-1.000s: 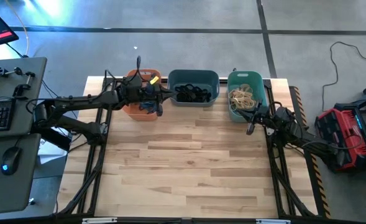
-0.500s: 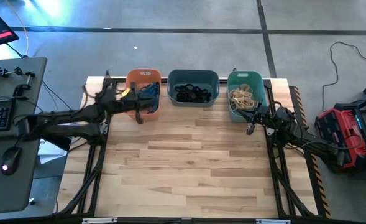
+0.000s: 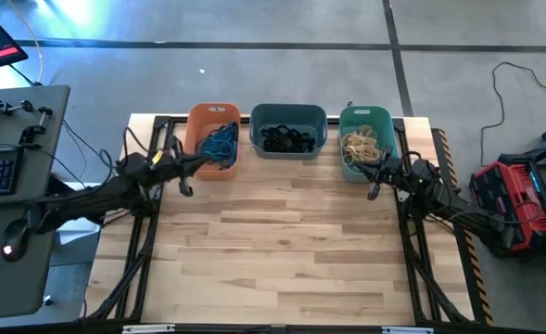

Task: Sort rubber bands into baskets
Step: Return to Home Position

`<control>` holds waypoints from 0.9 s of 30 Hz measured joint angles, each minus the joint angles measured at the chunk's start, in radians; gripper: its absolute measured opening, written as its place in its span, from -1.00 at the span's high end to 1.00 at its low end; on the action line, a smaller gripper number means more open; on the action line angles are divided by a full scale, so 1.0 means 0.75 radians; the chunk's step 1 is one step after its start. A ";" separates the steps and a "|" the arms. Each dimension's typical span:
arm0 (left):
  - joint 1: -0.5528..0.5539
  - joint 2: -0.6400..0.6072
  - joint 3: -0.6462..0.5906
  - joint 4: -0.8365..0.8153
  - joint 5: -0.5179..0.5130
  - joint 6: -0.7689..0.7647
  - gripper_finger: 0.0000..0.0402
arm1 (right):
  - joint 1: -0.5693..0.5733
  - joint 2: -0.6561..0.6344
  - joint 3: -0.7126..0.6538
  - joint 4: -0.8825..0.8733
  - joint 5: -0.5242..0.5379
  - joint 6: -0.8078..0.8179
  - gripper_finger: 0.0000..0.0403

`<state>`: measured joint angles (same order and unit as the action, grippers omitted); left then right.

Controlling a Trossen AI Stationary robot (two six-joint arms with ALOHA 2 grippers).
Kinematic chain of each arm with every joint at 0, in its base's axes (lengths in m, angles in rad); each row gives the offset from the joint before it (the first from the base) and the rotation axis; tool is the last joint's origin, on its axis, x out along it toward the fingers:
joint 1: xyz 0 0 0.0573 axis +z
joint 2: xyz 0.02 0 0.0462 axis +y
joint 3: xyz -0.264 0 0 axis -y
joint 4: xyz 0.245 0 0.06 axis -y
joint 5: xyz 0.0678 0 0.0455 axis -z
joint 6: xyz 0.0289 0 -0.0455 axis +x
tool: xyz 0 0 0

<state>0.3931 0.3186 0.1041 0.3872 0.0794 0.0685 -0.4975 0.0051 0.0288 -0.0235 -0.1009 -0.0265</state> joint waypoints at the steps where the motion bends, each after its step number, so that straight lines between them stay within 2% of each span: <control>1: 0.000 -0.050 -0.030 -0.017 -0.011 -0.010 0.99 | -0.004 0.000 0.000 0.000 0.001 0.000 1.00; 4: 0.000 -0.204 -0.123 -0.038 -0.020 -0.027 0.99 | -0.018 0.000 0.000 0.000 0.003 0.001 1.00; 9: 0.000 -0.424 -0.123 -0.321 -0.033 -0.041 0.99 | -0.037 0.001 0.000 0.000 0.003 0.000 1.00; 13: 0.000 -0.416 -0.122 -0.338 -0.032 -0.031 0.99 | -0.063 0.007 0.000 -0.001 0.020 0.001 1.00; 19: 0.002 -0.420 -0.121 -0.355 -0.153 -0.020 0.99 | -0.088 0.012 0.000 -0.003 0.027 -0.004 1.00; 22: 0.002 -0.418 -0.121 -0.437 -0.182 -0.009 0.99 | -0.089 0.013 0.000 -0.009 0.085 -0.046 1.00; 24: 0.002 -0.412 -0.121 -0.499 -0.180 -0.020 0.99 | -0.089 0.015 0.000 -0.019 0.139 -0.047 1.00; 27: 0.002 -0.384 -0.121 -0.507 -0.139 -0.046 0.99 | -0.090 0.026 0.000 -0.018 0.137 -0.008 1.00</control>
<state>0.3942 0.0304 0.0135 0.0067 -0.0249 0.0337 -0.5648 0.0247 0.0288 -0.0373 0.0020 -0.0322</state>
